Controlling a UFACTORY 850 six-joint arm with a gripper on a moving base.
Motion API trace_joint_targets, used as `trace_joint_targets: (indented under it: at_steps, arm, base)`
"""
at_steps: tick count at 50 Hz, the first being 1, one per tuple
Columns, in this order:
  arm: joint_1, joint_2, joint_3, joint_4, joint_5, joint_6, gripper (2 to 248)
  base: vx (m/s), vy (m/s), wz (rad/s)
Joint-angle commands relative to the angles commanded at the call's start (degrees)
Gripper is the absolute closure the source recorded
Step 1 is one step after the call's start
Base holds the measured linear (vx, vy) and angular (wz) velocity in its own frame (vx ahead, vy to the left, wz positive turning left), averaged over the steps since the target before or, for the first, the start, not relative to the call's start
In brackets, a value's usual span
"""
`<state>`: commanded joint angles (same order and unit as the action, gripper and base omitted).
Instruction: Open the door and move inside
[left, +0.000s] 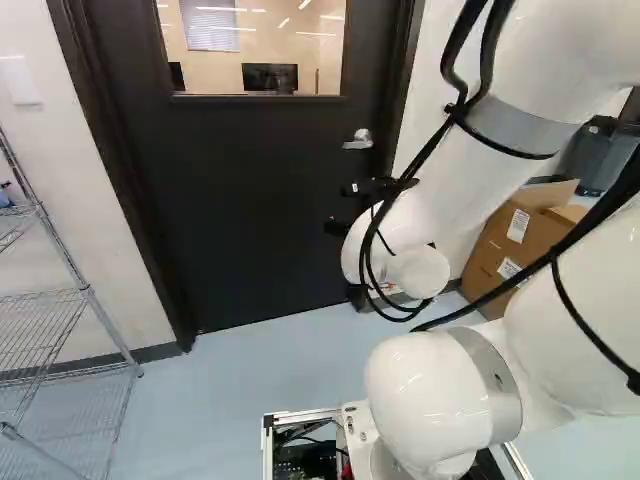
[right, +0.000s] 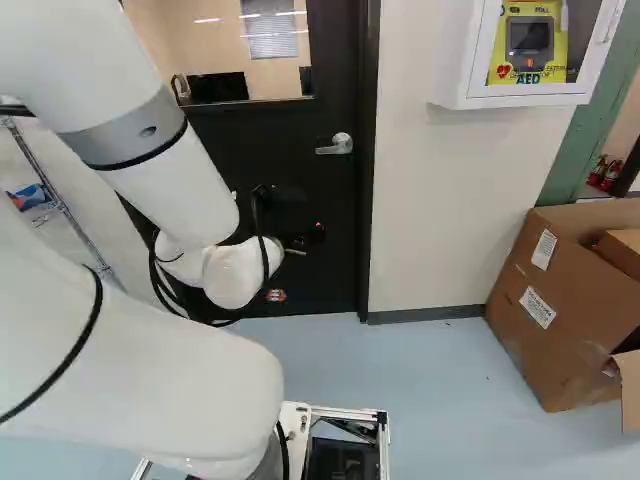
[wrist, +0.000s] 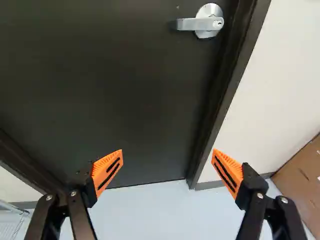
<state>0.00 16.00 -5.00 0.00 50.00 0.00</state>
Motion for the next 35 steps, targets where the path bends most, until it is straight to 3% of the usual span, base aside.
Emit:
trace_joint_targets:
  at_steps: [35]
  arm:
    - [0.0,0.0,0.0,0.0,0.0,0.0,3]
  base:
    - [0.11,0.032,-0.015]
